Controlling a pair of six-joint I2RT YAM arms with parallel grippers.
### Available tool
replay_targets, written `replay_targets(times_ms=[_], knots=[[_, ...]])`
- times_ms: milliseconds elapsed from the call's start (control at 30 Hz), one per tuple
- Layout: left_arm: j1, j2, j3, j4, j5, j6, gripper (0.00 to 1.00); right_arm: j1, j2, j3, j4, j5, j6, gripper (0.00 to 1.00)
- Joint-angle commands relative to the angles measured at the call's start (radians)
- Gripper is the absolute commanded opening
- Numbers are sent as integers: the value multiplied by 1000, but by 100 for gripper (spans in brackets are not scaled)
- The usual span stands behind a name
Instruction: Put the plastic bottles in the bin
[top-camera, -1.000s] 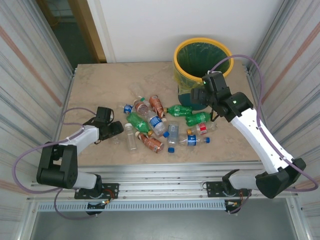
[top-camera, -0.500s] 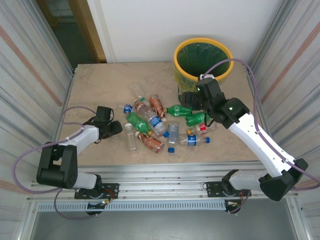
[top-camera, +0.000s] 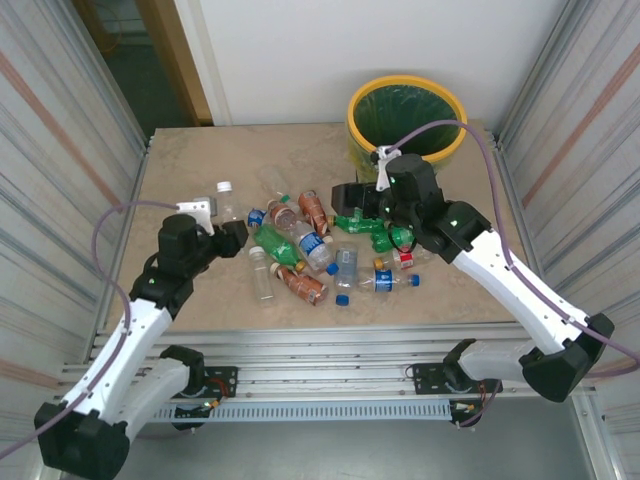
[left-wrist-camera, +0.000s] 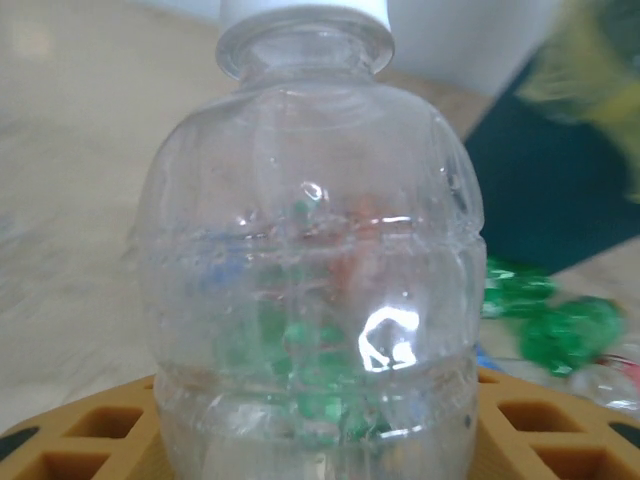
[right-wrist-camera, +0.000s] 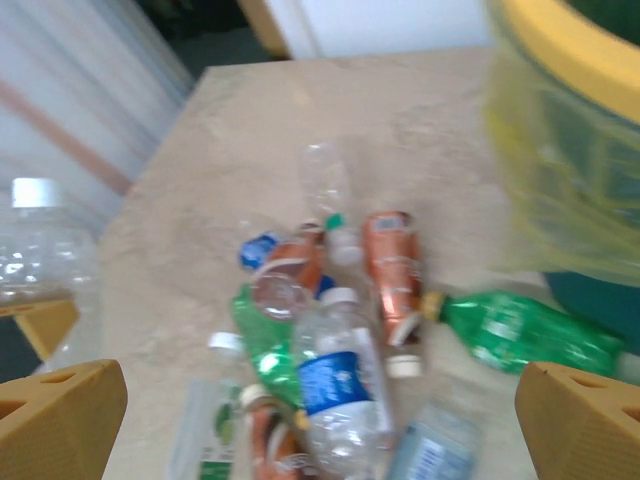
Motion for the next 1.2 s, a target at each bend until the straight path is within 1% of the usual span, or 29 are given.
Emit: replay_targets(times_ms=[0,100,233,367,500,633,700,767,900,1100,1167], knots=[[-47,-56,-29,153,125,65,35,26,32,4,131,-172,16,98],[-96,-71,-34,227,170,81,35,53,61,17,205,-257,15,98],[-148,-53,-13,262,200,98,35,96,103,30,309,-356,6,98],[-190,-45,-11,286,207,113,35,136,151,65,357,-400,-10,100],[-211,-43,-15,307,229,122,35,155,204,105,388,-413,-3,95],[-218,-48,-17,316,242,129,35,155,243,125,431,-416,31,85],[-218,-48,-16,317,250,135,35,154,257,132,447,-414,46,82],[-218,-45,-13,315,249,141,35,155,269,139,456,-409,57,76],[-218,-36,-9,306,245,150,35,154,284,146,473,-403,72,62],[-218,-26,-5,303,232,152,35,154,300,154,466,-391,82,34],[-219,-26,-5,305,235,154,36,153,302,154,461,-386,81,30]])
